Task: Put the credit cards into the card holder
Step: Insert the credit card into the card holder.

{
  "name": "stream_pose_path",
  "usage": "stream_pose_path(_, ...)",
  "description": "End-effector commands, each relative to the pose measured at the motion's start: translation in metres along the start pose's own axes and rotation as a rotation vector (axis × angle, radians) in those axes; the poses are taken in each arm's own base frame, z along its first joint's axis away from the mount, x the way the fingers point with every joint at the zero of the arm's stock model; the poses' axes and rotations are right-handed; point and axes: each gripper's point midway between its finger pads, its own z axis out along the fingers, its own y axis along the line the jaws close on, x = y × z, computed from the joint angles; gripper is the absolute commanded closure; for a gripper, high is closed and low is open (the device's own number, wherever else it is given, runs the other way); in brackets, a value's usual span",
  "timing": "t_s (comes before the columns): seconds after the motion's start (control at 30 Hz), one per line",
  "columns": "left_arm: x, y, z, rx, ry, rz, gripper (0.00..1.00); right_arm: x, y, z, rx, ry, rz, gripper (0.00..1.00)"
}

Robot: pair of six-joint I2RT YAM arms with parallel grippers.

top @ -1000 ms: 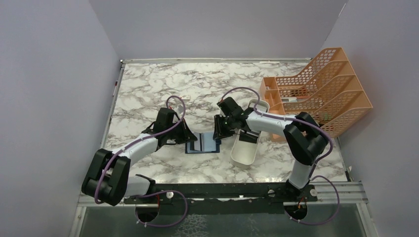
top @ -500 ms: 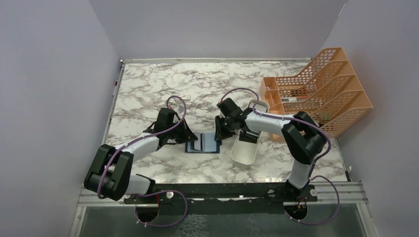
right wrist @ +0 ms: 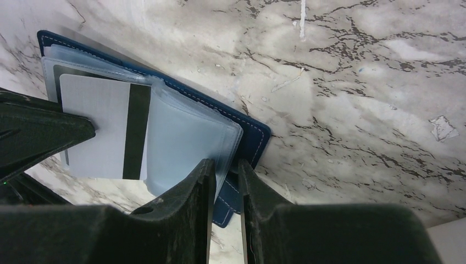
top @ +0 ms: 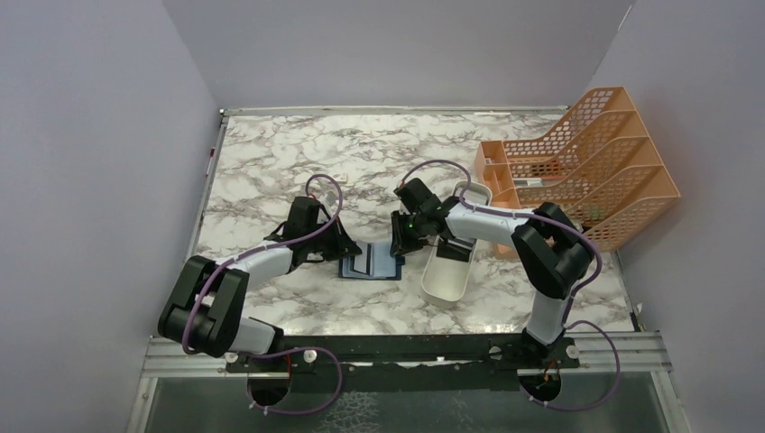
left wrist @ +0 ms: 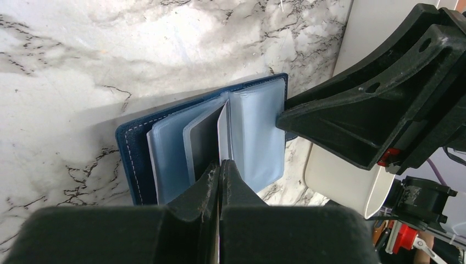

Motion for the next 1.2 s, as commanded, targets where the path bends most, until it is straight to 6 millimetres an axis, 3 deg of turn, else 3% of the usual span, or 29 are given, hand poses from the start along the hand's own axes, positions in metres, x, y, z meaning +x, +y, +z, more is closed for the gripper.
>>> stream_pose_path(0.0, 0.000, 0.004, 0.002, -0.001, -0.008, 0.038, 1.00, 0.016, -0.016, 0.015, 0.059, 0.052, -0.021, 0.74)
stream_pose_path(0.37, 0.001, -0.018, -0.016, 0.060, -0.024, 0.007, 1.00, 0.010, -0.024, 0.005, 0.122, 0.027, -0.018, 0.74)
stream_pose_path(0.5, 0.003, -0.016, -0.011, 0.063, -0.004, -0.022, 1.00, 0.004, -0.014, 0.000, 0.079, -0.001, -0.015, 0.75)
stream_pose_path(0.77, 0.007, -0.005, 0.001, 0.038, 0.021, -0.044, 1.00, 0.009, -0.017, 0.008, 0.086, 0.027, -0.014, 0.76)
stream_pose_path(1.17, 0.004, 0.017, -0.006, -0.096, -0.022, -0.025, 1.00, 0.010, -0.028, 0.005, 0.143, 0.020, -0.011, 0.77)
